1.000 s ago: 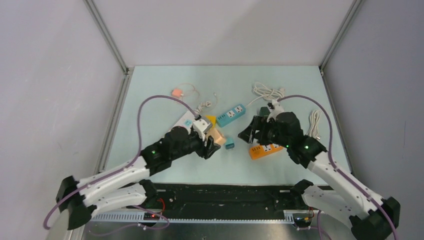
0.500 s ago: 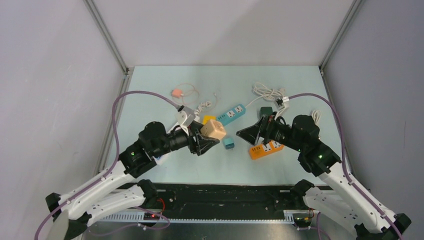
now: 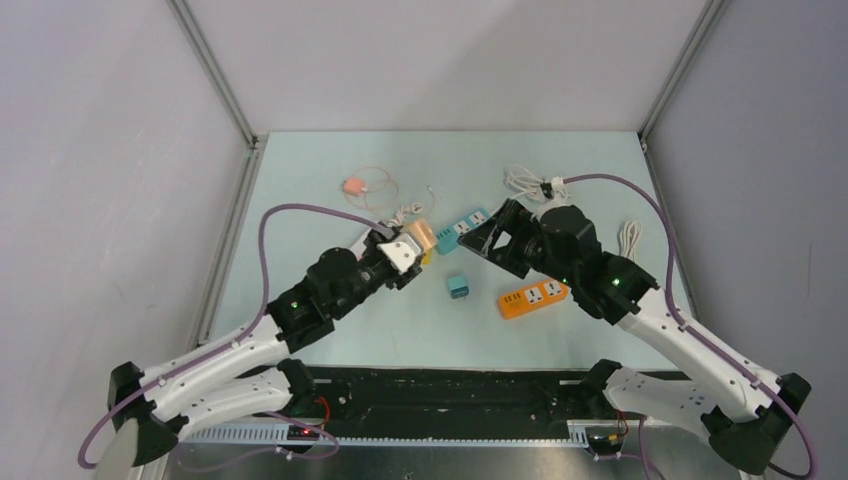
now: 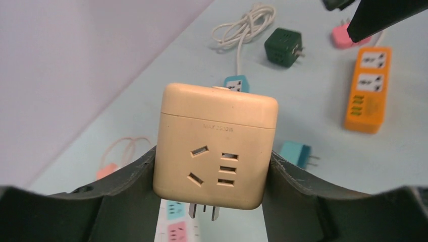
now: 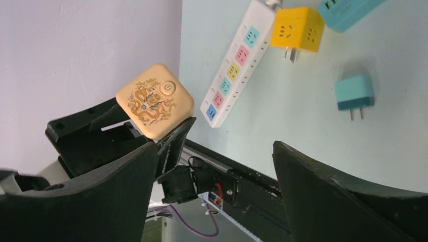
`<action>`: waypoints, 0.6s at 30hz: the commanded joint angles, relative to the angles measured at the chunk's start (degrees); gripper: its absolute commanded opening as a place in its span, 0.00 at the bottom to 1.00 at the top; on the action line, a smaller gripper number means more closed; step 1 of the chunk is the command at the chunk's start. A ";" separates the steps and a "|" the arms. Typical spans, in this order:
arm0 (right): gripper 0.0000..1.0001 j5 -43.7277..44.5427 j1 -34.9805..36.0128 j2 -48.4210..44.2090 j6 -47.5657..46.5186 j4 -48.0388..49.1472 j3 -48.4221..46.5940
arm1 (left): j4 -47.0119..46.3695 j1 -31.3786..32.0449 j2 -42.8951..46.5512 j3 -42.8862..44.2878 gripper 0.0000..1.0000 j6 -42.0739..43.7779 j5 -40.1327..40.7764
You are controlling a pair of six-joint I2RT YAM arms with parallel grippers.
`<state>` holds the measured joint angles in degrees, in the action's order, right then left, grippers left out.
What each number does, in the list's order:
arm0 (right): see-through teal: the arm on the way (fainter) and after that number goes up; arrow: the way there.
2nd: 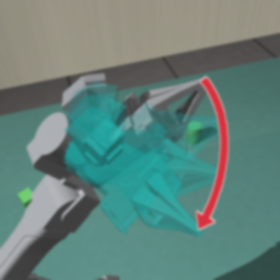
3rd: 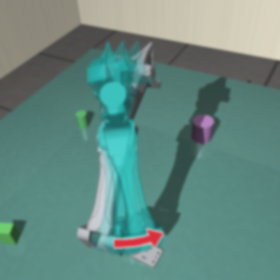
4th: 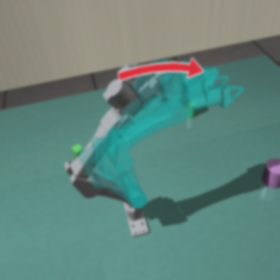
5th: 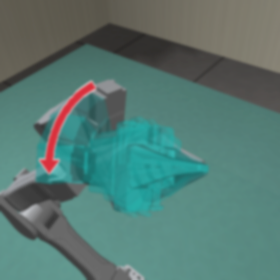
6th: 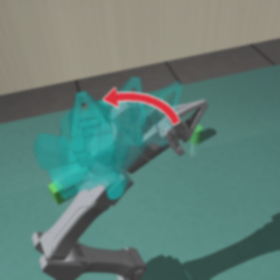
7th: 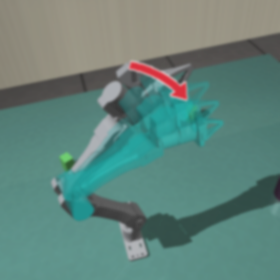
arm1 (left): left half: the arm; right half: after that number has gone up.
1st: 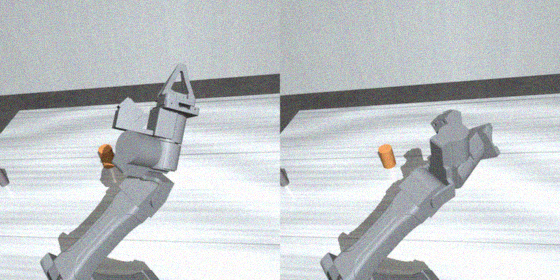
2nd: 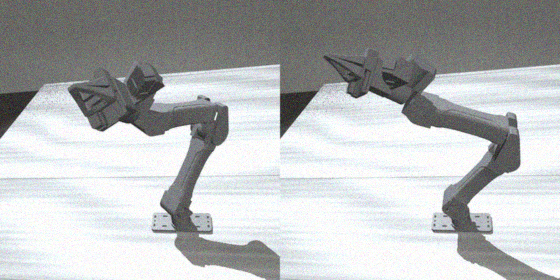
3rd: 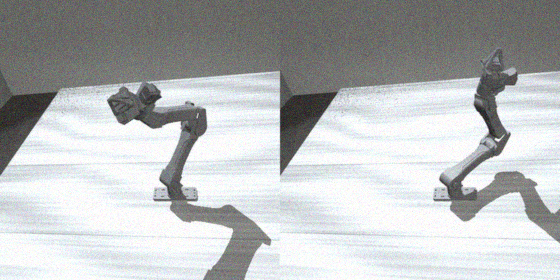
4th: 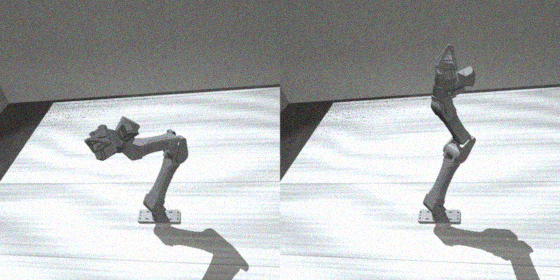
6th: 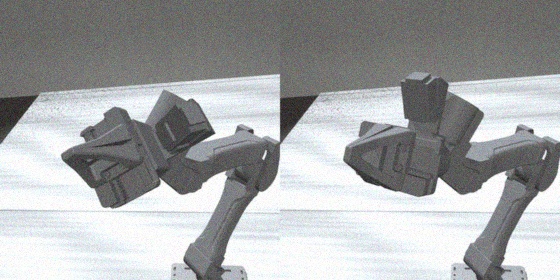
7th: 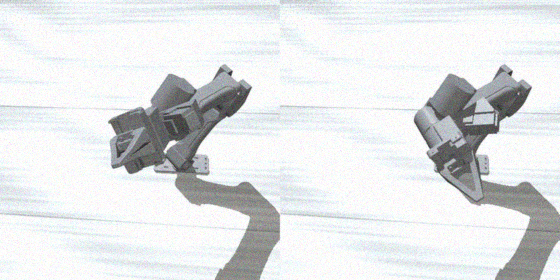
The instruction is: Insert the plug
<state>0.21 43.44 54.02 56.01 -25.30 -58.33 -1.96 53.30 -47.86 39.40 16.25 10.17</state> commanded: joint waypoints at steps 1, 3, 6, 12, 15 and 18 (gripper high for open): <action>0.90 4.17 1.25 1.65 12.68 -1.59 -3.11 | -8.27 1.17 -1.62 1.06 0.00 18.41 1.57; 0.91 3.82 1.30 2.77 16.97 -1.75 -3.27 | -8.99 1.29 -2.32 1.52 0.00 21.63 2.26; 0.91 2.58 1.78 4.50 22.06 -0.12 -3.35 | -9.56 2.12 -2.31 0.39 0.00 29.04 -0.05; 0.89 -2.53 2.72 8.10 30.68 6.63 -3.36 | -10.57 2.77 -1.23 -2.34 0.00 34.70 -2.50; 0.88 -2.39 3.64 8.94 32.24 9.99 -3.36 | -10.54 3.12 -0.41 -3.45 0.00 37.70 -5.06; 0.88 -2.91 4.41 9.77 34.65 11.03 -3.36 | -10.59 3.27 -0.22 -3.46 0.00 38.37 -6.54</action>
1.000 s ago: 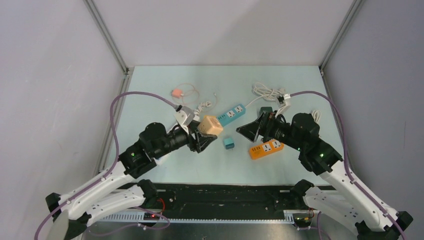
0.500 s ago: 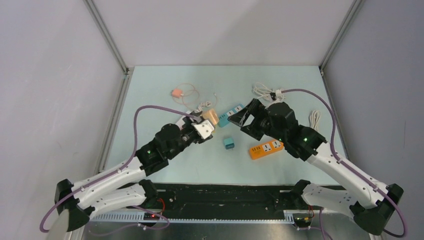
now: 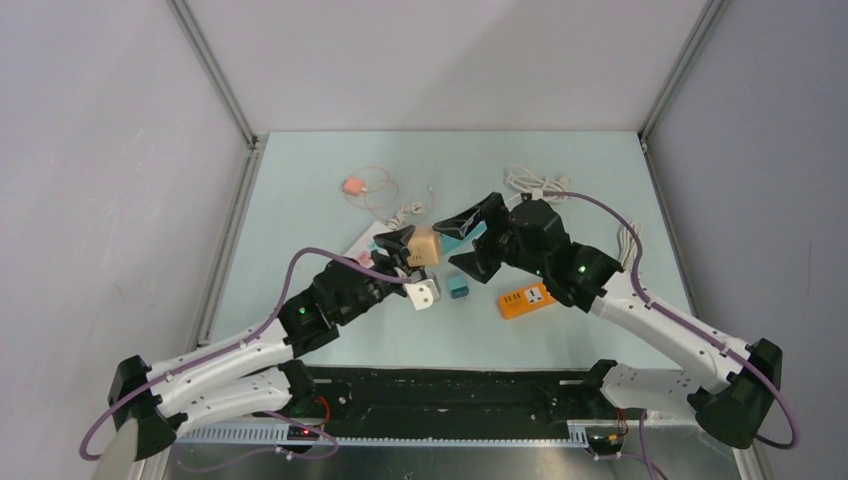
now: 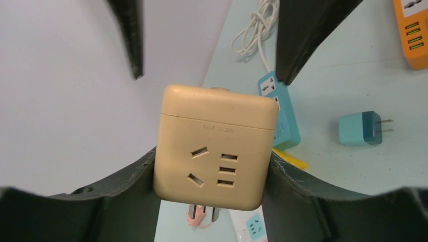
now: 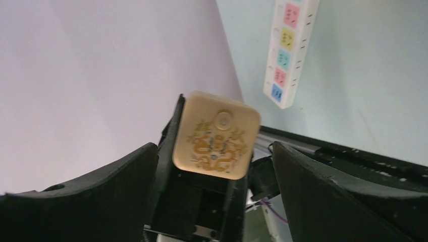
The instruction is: Insert the plug
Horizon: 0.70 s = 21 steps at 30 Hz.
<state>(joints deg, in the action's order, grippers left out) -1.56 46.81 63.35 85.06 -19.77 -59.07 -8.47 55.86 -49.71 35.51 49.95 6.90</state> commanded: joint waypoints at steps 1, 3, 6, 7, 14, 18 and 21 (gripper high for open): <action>0.88 -1.77 1.20 1.09 6.06 5.46 -2.58 | -4.09 0.67 1.46 0.59 0.00 4.81 -3.45; 0.87 -3.03 1.51 2.32 7.04 5.57 -2.58 | -4.10 0.67 1.04 0.92 0.00 4.92 -3.76; 0.82 -5.01 1.61 3.68 8.96 5.15 -2.55 | -4.10 0.92 0.25 1.49 0.00 5.10 -3.53; 0.80 -5.40 1.62 4.05 9.28 4.90 -2.57 | -4.08 0.96 0.20 1.95 0.00 4.92 -3.32; 0.74 -4.23 1.43 3.65 10.40 4.12 -2.61 | -4.00 1.40 0.56 2.78 0.03 3.91 -2.99; 0.68 -3.28 1.55 3.43 11.24 3.00 -2.56 | -4.04 1.59 0.96 2.41 0.09 2.54 -2.44; 0.65 -3.64 1.54 3.80 11.63 3.51 -2.62 | -4.08 1.63 1.49 2.20 0.15 1.93 -2.54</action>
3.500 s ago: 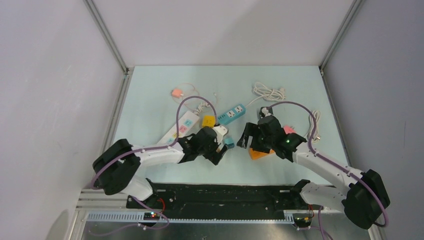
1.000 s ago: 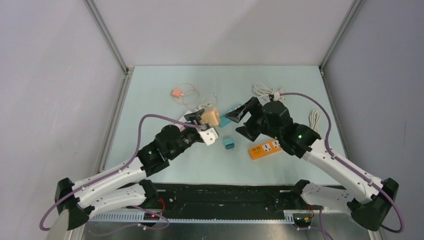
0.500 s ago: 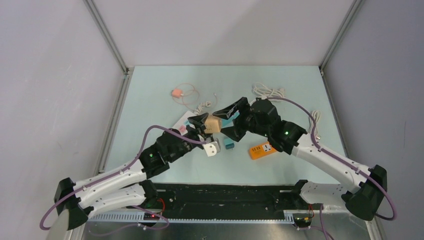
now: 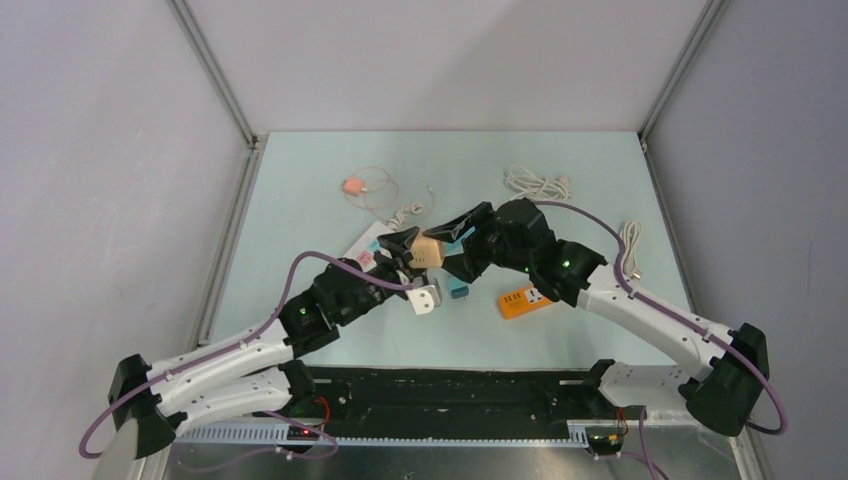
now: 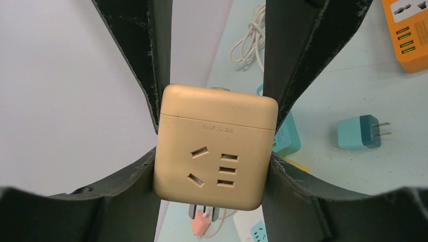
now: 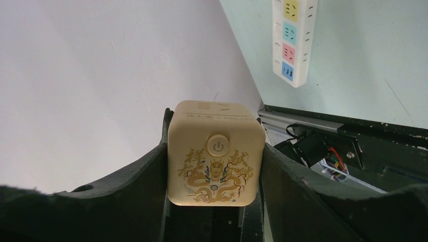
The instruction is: Insert the plug
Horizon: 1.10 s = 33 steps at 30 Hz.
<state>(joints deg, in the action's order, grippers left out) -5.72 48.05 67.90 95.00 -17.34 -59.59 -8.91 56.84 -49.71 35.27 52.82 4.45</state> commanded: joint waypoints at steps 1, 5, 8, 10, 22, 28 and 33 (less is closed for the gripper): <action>0.62 0.24 0.36 -0.66 1.64 1.26 -2.08 | -3.64 0.69 1.65 2.35 0.20 -1.20 -0.13; 0.40 -0.67 0.45 -0.24 1.43 3.64 -1.38 | -3.55 0.64 2.43 1.99 0.38 -2.25 -0.25; 0.26 -1.10 0.45 -0.33 1.38 5.60 -0.55 | -3.53 0.69 3.12 1.80 0.55 -3.75 -0.30; 0.25 -1.01 0.44 -0.46 0.76 5.70 -0.52 | -3.55 0.66 3.14 1.78 0.67 -4.89 0.35; 0.24 -4.48 -8.98 -2.58 -17.04 9.24 1.02 | 11.89 0.69 6.80 3.48 1.00 -35.26 9.33; 0.18 -13.63 -14.07 0.20 -42.91 7.17 -4.78 | 23.83 -0.51 7.85 9.01 1.00 -60.69 14.74; 0.20 -17.50 -14.11 3.90 -61.64 -0.71 -11.22 | 27.54 -1.07 11.62 12.04 1.00 -68.56 22.08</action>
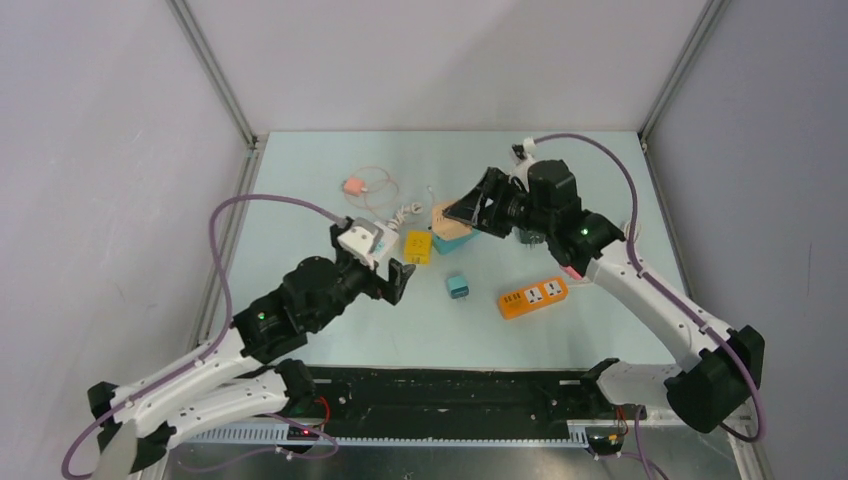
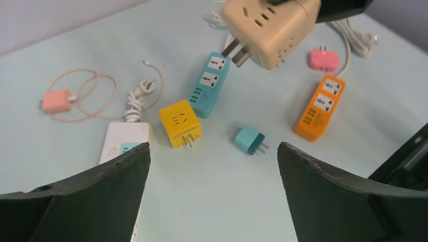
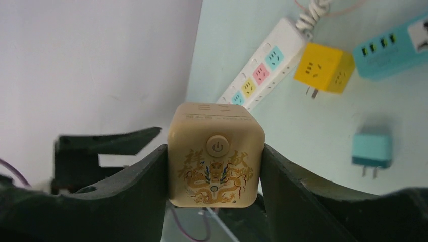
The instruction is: Insert the plug
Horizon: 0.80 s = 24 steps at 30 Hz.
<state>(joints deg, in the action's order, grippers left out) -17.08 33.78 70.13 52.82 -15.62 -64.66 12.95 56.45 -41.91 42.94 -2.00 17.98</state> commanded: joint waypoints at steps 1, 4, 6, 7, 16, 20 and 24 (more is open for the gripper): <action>0.20 -6.53 0.33 2.69 -20.89 -3.64 -7.40 | 6.52 -0.89 5.10 4.93 1.00 -14.31 10.71; 0.21 -5.83 3.04 5.63 -27.87 -5.83 -10.45 | 11.46 -0.98 8.02 6.93 0.99 -15.13 23.01; 0.19 -4.31 5.56 9.03 -31.59 -8.15 -14.07 | 13.44 -0.94 10.65 7.41 1.00 -14.91 29.92; 0.18 -3.12 7.54 12.06 -32.80 -10.01 -17.00 | 14.04 -0.98 12.39 7.55 1.00 -14.66 31.81; 0.17 3.95 18.63 35.29 -42.74 -19.09 -38.80 | 16.20 -0.98 19.26 8.83 0.99 -10.77 39.74; 0.19 10.95 25.08 46.44 -48.71 -25.12 -51.61 | 18.71 -0.94 19.35 11.00 0.98 -8.18 41.86; 0.18 11.56 27.37 53.52 -50.10 -26.36 -59.53 | 22.28 -0.96 20.79 13.38 0.98 -7.78 45.99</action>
<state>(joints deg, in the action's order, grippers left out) -8.56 58.65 119.46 7.33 -38.81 -115.59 32.67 55.79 -22.46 52.51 -11.44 57.60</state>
